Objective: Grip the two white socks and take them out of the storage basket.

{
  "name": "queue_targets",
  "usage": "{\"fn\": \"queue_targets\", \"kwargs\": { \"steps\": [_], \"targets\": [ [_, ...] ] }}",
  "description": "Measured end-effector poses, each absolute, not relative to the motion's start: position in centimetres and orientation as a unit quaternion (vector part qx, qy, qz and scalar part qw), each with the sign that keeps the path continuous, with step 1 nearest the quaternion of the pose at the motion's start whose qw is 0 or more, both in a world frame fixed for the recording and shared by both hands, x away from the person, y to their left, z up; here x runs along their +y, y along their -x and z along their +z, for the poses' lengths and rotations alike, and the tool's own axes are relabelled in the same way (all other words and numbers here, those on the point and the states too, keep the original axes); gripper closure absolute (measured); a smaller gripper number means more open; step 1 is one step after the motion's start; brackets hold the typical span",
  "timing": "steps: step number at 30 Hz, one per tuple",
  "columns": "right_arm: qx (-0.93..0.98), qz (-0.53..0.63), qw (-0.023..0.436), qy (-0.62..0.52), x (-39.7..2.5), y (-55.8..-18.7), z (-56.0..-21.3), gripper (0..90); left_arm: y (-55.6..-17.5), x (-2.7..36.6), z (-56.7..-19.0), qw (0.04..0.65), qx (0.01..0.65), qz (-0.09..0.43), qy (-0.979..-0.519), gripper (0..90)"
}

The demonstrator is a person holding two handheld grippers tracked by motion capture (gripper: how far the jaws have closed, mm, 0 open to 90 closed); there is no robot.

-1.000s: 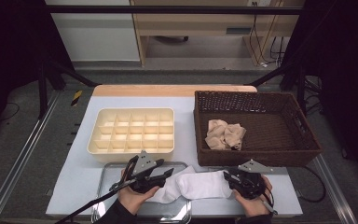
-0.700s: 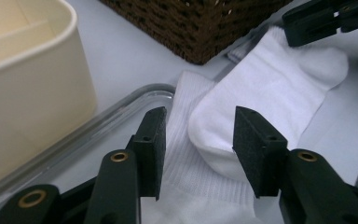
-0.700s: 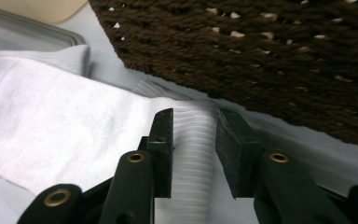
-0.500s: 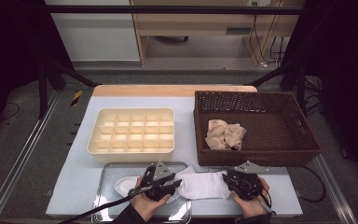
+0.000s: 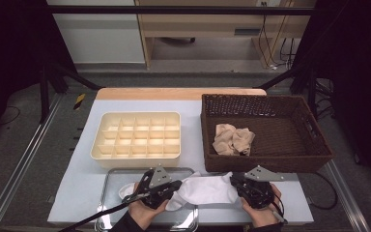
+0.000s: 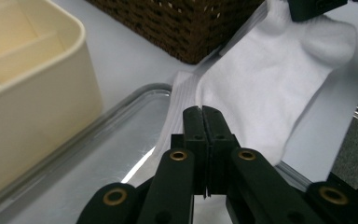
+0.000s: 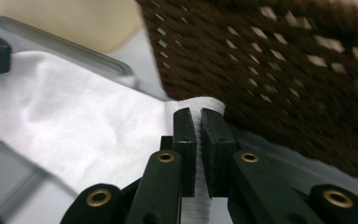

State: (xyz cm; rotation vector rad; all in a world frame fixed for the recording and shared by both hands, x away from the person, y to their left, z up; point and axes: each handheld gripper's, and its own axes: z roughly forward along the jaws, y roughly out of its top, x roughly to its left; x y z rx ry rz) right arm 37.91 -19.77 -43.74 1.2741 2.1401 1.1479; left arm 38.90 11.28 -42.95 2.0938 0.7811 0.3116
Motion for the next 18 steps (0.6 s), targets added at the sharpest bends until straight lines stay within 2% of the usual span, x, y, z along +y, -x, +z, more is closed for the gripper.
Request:
{"fn": "queue_targets", "kwargs": {
  "steps": [3,6,9,14,18],
  "targets": [
    [0.774,0.416,0.199,-0.434,-18.4,-37.4,-43.0,84.8,-38.5,12.5,-41.8,0.427,0.311,0.131,-0.839,89.1],
    [0.788,0.413,0.181,-0.419,-16.7,-37.2,-43.4,84.6,-38.2,14.0,-41.8,0.414,0.316,0.133,-0.843,89.1],
    [0.802,0.404,0.155,-0.411,-15.3,-37.5,-44.9,83.7,-38.2,15.6,-42.7,0.405,0.331,0.128,-0.842,89.1],
    [0.814,0.388,0.127,-0.414,-14.0,-38.1,-46.9,76.8,-38.5,17.6,-44.8,0.391,0.358,0.115,-0.84,89.1],
    [0.805,0.411,0.125,-0.409,-14.5,-37.9,-46.1,74.3,-38.6,18.0,-45.6,0.388,0.362,0.111,-0.84,89.0]
  ]
}}
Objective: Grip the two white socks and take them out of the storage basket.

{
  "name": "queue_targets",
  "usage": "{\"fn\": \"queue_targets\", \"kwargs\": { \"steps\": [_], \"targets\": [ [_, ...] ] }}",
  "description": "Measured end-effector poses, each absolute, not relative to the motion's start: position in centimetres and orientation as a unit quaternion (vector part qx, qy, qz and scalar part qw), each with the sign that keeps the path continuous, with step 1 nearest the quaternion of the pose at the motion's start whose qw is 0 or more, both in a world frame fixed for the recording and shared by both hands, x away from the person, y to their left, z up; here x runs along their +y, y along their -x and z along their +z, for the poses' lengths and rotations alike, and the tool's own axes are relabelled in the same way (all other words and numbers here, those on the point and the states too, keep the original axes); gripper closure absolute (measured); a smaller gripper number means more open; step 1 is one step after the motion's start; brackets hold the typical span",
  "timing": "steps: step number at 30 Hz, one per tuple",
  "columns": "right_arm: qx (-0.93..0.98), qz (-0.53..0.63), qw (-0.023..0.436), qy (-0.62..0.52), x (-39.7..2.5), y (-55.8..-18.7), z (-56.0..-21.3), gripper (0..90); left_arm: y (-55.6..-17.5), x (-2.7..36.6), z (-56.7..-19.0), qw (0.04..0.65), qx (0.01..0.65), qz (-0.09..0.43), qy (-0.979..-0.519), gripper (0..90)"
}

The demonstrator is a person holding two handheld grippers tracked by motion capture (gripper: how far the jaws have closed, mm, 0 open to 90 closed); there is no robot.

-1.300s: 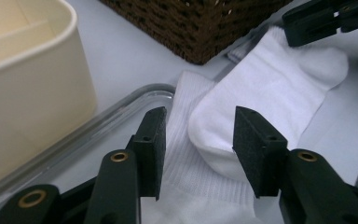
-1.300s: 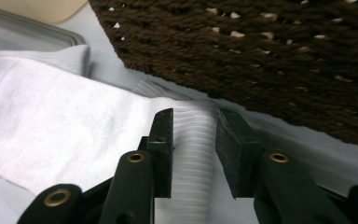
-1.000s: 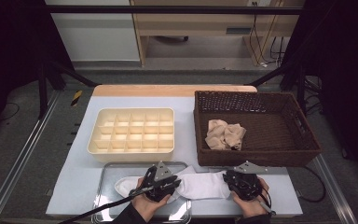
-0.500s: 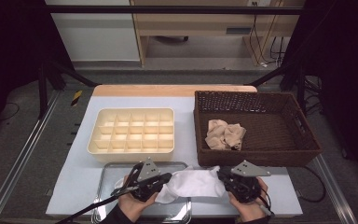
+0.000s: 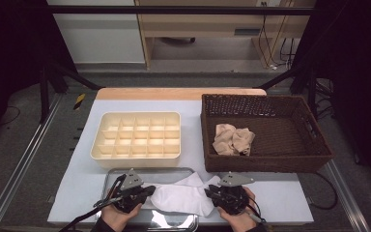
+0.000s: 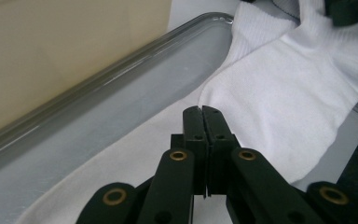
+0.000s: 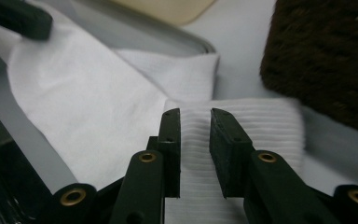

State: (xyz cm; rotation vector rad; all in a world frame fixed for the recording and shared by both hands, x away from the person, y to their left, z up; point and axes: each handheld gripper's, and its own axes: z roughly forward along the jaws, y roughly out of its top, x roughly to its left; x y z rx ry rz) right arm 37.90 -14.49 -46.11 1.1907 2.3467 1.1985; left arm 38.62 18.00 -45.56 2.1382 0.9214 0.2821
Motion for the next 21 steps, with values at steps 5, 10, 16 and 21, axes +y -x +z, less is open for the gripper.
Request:
{"fn": "queue_targets", "kwargs": {
  "steps": [5,10,16,21],
  "targets": [
    [0.781,0.415,0.172,-0.434,-16.9,-37.9,-45.1,73.0,-38.6,18.0,-46.1,0.384,0.362,0.114,-0.842,88.8],
    [0.776,0.394,0.166,-0.464,-18.6,-39.2,-46.6,68.5,-38.6,17.9,-46.4,0.38,0.36,0.114,-0.844,88.8],
    [0.796,0.38,0.14,-0.45,-17.8,-39.6,-47.6,82.6,-38.7,17.9,-46.5,0.381,0.362,0.113,-0.843,88.8],
    [0.785,0.402,0.182,-0.435,-18.1,-38.8,-45.4,86.2,-38.6,18.0,-46.3,0.384,0.361,0.113,-0.842,88.8]
  ]
}}
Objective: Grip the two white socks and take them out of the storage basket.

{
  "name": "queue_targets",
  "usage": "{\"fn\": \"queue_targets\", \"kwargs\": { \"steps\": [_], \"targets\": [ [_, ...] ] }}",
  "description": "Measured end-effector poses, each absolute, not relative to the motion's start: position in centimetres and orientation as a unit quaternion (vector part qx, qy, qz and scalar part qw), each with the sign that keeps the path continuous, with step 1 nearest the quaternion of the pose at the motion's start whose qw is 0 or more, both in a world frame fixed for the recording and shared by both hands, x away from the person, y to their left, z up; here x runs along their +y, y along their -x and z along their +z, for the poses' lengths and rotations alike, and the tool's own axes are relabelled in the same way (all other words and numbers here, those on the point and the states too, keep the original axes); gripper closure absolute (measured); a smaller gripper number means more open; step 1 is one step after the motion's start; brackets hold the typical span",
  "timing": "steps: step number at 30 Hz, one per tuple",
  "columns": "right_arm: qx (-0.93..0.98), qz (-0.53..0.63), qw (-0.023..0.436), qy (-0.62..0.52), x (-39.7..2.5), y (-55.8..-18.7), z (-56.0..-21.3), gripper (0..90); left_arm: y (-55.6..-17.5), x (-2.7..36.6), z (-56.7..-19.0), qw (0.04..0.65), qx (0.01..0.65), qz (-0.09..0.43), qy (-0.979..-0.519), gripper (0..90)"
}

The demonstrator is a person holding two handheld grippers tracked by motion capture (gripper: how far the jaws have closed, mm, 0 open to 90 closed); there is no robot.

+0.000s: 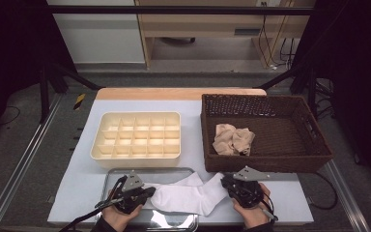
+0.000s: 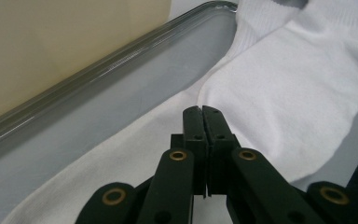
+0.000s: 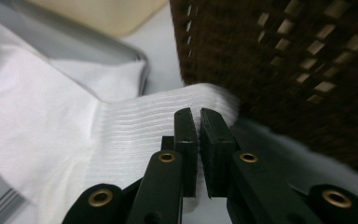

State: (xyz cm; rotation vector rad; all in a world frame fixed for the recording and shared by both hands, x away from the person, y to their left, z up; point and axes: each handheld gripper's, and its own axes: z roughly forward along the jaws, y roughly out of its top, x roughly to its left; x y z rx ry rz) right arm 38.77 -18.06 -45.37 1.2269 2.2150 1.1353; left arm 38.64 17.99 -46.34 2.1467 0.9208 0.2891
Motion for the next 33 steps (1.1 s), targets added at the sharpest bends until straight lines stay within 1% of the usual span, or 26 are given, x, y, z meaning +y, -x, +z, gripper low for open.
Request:
{"fn": "queue_targets", "kwargs": {
  "steps": [2,4,6,10,12,13,17,19,23,25,27,28,31,33],
  "targets": [
    [0.781,0.406,0.204,-0.429,-18.1,-38.3,-44.6,86.1,-38.6,18.0,-46.3,0.385,0.361,0.113,-0.842,88.8],
    [0.785,0.403,0.208,-0.422,-18.0,-38.0,-44.4,84.8,-38.6,18.0,-46.3,0.385,0.361,0.113,-0.842,88.8],
    [0.793,0.392,0.193,-0.424,-17.6,-38.3,-45.2,81.1,-38.6,18.0,-46.3,0.384,0.361,0.114,-0.842,88.8],
    [0.803,0.381,0.143,-0.435,-17.0,-39.1,-46.9,74.7,-38.6,18.2,-46.2,0.386,0.362,0.116,-0.841,88.8],
    [0.799,0.391,0.146,-0.433,-17.1,-39.0,-46.7,72.6,-38.6,18.2,-46.2,0.386,0.362,0.116,-0.841,88.8],
    [0.793,0.401,0.157,-0.43,-17.3,-38.9,-46.3,72.1,-38.6,18.2,-46.2,0.386,0.362,0.116,-0.841,88.8],
    [0.769,0.407,0.182,-0.458,-18.9,-38.8,-45.8,72.6,-38.6,18.2,-46.2,0.385,0.362,0.116,-0.841,88.8],
    [0.771,0.394,0.177,-0.468,-19.3,-39.2,-46.3,72.3,-38.7,18.2,-46.2,0.386,0.363,0.115,-0.84,88.8],
    [0.777,0.386,0.152,-0.473,-18.9,-39.8,-47.3,67.2,-38.7,18.2,-46.2,0.386,0.363,0.115,-0.84,88.8],
    [0.783,0.382,0.155,-0.465,-18.4,-39.9,-47.5,66.4,-38.7,18.2,-46.2,0.385,0.362,0.115,-0.841,88.8],
    [0.787,0.379,0.151,-0.462,-18.0,-39.9,-47.8,66.8,-38.7,18.2,-46.2,0.385,0.362,0.115,-0.841,88.8],
    [0.788,0.378,0.145,-0.464,-17.9,-39.9,-48.0,68.5,-38.7,18.2,-46.2,0.385,0.363,0.115,-0.841,88.8],
    [0.79,0.38,0.137,-0.46,-17.8,-39.8,-47.8,81.2,-38.7,18.2,-46.2,0.386,0.363,0.116,-0.84,88.8],
    [0.791,0.379,0.151,-0.456,-18.0,-39.5,-47.0,85.4,-38.7,18.2,-46.2,0.386,0.363,0.116,-0.84,88.8]
  ]
}}
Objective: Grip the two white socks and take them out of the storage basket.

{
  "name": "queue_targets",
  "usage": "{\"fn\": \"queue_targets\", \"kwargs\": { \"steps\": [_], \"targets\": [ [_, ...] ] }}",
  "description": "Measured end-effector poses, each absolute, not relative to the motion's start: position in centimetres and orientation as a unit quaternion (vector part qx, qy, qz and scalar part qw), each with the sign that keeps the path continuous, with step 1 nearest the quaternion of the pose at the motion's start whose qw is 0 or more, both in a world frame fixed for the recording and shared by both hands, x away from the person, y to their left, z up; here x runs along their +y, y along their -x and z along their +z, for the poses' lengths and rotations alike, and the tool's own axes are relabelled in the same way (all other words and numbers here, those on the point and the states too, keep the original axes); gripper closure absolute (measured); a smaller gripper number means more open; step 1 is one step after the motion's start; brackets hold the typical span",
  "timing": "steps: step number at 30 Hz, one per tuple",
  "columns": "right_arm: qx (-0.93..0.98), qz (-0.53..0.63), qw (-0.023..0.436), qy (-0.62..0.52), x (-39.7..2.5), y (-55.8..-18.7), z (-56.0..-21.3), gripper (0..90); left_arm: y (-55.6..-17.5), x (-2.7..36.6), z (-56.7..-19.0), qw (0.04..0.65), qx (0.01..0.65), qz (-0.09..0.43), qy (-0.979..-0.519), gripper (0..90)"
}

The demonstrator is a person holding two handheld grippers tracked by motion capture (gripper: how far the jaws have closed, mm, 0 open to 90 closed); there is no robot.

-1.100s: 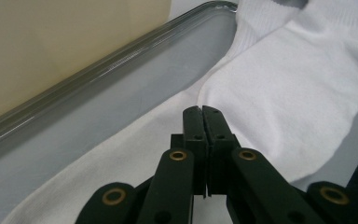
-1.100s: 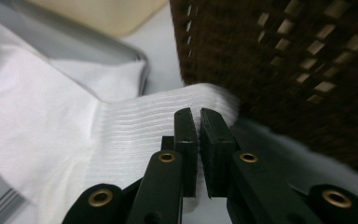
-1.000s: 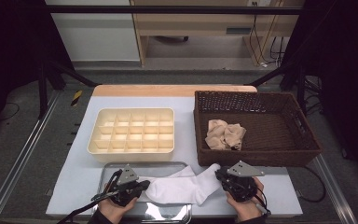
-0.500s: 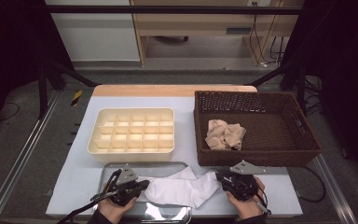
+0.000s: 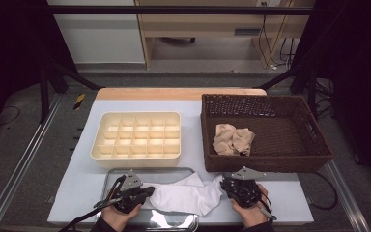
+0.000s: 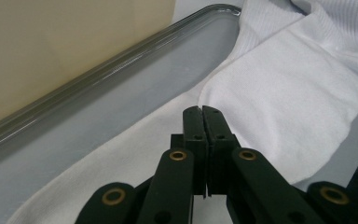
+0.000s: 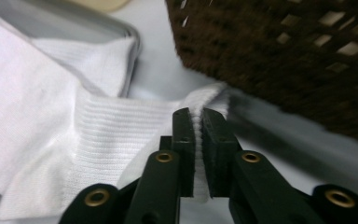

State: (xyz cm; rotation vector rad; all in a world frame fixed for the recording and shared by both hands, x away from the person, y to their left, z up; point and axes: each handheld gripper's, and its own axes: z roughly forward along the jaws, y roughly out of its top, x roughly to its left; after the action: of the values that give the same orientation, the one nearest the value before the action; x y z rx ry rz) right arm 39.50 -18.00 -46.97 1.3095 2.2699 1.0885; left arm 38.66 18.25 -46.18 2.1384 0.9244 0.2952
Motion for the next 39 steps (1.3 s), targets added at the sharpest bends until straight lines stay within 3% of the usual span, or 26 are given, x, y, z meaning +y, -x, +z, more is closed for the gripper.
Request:
{"fn": "queue_targets", "kwargs": {
  "steps": [5,10,15,18,22,30,39],
  "targets": [
    [0.786,0.369,0.196,-0.455,-19.2,-38.7,-45.5,83.2,-38.7,18.3,-46.2,0.386,0.364,0.116,-0.84,88.8],
    [0.773,0.37,0.19,-0.479,-20.2,-39.3,-46.4,70.0,-38.7,18.3,-46.2,0.385,0.364,0.116,-0.84,88.7],
    [0.768,0.377,0.167,-0.49,-20.5,-39.8,-47.3,66.4,-38.7,18.2,-46.3,0.385,0.363,0.118,-0.84,88.7],
    [0.779,0.368,0.144,-0.488,-19.9,-40.1,-48.1,68.1,-38.7,18.3,-46.2,0.388,0.362,0.119,-0.839,88.8],
    [0.787,0.363,0.138,-0.479,-19.6,-40.0,-47.8,82.5,-38.5,18.3,-46.1,0.392,0.361,0.117,-0.838,88.9],
    [0.773,0.415,0.171,-0.447,-19.4,-37.8,-43.9,83.4,-37.6,19.8,-43.9,0.423,0.352,0.115,-0.827,89.0],
    [0.775,0.45,0.143,-0.42,-16.8,-37.6,-41.9,83.3,-36.3,24.4,-42.7,0.435,0.381,0.14,-0.804,89.0]
  ]
}}
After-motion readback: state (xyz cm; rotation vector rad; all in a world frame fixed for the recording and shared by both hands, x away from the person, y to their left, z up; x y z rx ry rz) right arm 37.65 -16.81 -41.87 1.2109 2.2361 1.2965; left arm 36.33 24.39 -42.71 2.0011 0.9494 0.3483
